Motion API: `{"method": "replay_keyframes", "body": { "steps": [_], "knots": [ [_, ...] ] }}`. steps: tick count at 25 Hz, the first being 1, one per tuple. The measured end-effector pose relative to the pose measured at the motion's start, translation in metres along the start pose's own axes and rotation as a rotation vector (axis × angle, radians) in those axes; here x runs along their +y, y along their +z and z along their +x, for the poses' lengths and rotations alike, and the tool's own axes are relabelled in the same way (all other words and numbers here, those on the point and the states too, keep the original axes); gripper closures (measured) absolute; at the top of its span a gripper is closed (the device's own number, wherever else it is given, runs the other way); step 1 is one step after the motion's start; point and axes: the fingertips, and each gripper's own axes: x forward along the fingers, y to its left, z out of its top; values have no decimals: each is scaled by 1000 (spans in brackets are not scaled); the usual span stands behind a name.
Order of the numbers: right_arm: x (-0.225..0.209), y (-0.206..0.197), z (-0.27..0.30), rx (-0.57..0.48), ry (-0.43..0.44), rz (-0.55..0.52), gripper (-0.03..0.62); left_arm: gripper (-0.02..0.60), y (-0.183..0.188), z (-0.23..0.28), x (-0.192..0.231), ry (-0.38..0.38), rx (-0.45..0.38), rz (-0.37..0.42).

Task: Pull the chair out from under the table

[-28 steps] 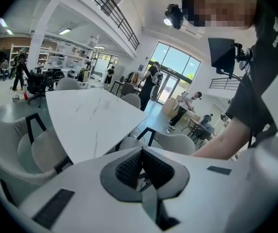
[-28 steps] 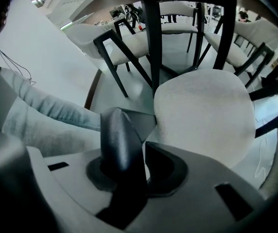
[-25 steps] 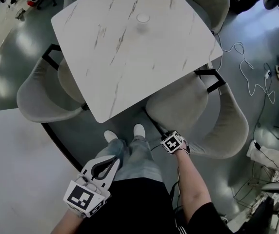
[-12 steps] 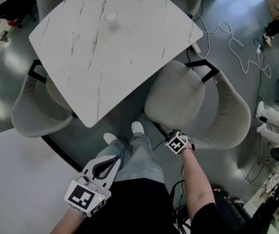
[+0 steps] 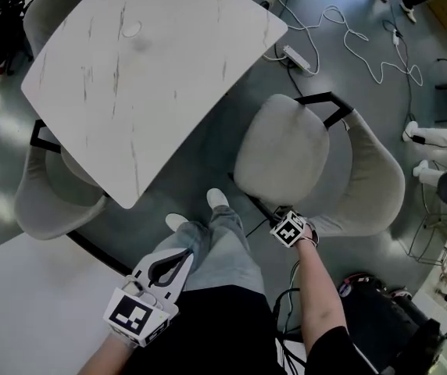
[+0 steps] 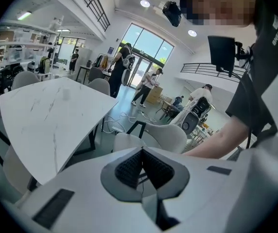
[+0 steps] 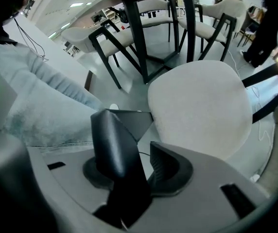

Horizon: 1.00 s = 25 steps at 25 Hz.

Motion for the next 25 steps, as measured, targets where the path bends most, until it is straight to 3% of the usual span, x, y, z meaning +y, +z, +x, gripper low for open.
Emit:
{"method": "replay_keyframes", "body": {
  "steps": [6,11,20,25],
  "knots": [
    [5,-32,-3,-22,-4,104,444,577,-1,19,-16,-59,45,48],
    [2,-57,-4,-60,-30,206,444,577,-4,37,-42,-154,117,141],
    [-3,-112,-4,-104,-61,407,444,577,4,47,-53,-181,162,211],
    [-5,-128,-6,-139,-84,508,439,577,3,60,-68,-246,199,276]
  ]
}}
